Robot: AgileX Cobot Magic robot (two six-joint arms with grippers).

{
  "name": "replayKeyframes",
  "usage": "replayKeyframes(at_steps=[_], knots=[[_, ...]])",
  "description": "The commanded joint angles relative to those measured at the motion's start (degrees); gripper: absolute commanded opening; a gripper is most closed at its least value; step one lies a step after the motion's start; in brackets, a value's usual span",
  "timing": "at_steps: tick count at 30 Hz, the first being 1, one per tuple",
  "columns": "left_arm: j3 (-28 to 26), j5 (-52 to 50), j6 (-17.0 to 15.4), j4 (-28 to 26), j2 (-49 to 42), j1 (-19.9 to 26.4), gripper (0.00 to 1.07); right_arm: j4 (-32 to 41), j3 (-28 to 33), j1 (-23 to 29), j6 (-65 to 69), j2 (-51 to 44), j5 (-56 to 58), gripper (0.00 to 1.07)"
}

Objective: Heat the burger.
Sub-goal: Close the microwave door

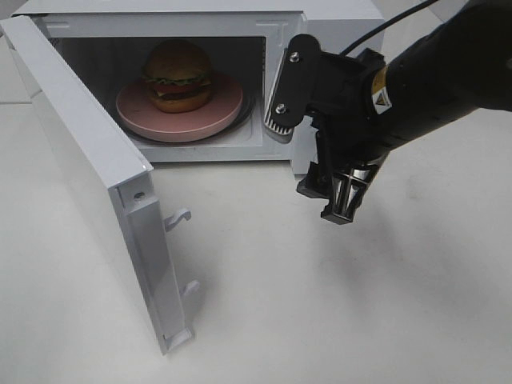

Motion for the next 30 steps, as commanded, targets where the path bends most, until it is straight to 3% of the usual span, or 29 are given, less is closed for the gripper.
replayKeyframes(at_steps=[1, 9, 20, 30], knots=[[0.1, -0.7, 0.0, -0.3, -1.0, 0.1, 0.98, -0.3, 0.9, -0.2, 8.4, -3.6, 5.2, 0.76], [0.1, -0.7, 0.0, -0.3, -1.0, 0.1, 0.98, 0.0, 0.9, -0.2, 22.6, -12.1, 20.8, 0.76], [0.1, -0.7, 0.0, -0.3, -1.0, 0.1, 0.98, 0.1, 0.9, -0.2, 25.3, -22.2, 36.5, 0.76], [0.1, -0.7, 0.0, -0.3, -1.0, 0.1, 0.98, 0.2, 1.3, -0.2, 26.2, -30.1, 42.3, 0.76]])
